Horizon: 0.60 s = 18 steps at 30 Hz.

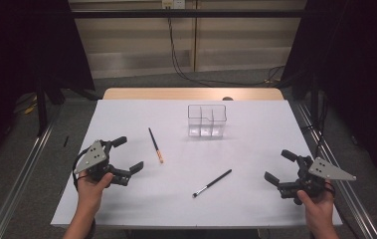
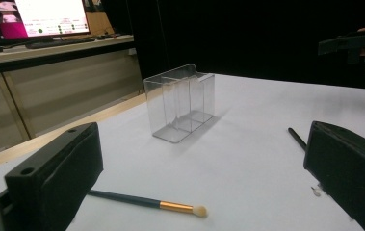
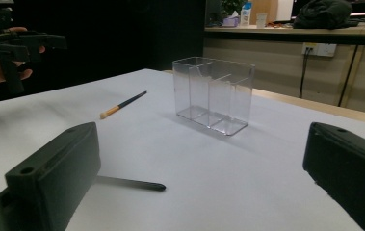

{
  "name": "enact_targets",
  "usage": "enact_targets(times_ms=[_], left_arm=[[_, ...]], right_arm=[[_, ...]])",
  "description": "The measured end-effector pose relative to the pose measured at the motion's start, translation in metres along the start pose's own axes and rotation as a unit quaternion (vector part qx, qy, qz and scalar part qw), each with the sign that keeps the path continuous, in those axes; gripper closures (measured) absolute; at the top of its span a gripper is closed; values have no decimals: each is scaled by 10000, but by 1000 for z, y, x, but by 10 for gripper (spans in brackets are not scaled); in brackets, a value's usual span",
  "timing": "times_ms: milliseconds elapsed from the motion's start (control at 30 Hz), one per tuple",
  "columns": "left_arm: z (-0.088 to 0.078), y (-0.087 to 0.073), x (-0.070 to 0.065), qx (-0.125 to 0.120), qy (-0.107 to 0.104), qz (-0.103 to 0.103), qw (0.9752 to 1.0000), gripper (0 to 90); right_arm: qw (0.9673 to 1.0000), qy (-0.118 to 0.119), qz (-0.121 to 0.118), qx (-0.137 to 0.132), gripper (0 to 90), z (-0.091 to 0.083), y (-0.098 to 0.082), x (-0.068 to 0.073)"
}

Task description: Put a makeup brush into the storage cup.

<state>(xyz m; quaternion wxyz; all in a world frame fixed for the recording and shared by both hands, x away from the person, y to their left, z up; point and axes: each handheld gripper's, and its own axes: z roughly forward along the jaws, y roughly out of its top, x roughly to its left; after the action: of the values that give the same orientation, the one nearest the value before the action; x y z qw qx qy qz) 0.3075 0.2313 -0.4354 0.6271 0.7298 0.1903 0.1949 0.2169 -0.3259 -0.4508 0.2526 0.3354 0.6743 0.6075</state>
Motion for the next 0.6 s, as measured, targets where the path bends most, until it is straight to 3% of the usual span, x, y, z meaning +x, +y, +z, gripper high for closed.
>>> enact_targets(times_ms=[600], left_arm=[[29, 3, 9, -80, -80, -31, 9999, 0]], right_arm=[[10000, 43, 0, 12, 0, -1, -1, -1]])
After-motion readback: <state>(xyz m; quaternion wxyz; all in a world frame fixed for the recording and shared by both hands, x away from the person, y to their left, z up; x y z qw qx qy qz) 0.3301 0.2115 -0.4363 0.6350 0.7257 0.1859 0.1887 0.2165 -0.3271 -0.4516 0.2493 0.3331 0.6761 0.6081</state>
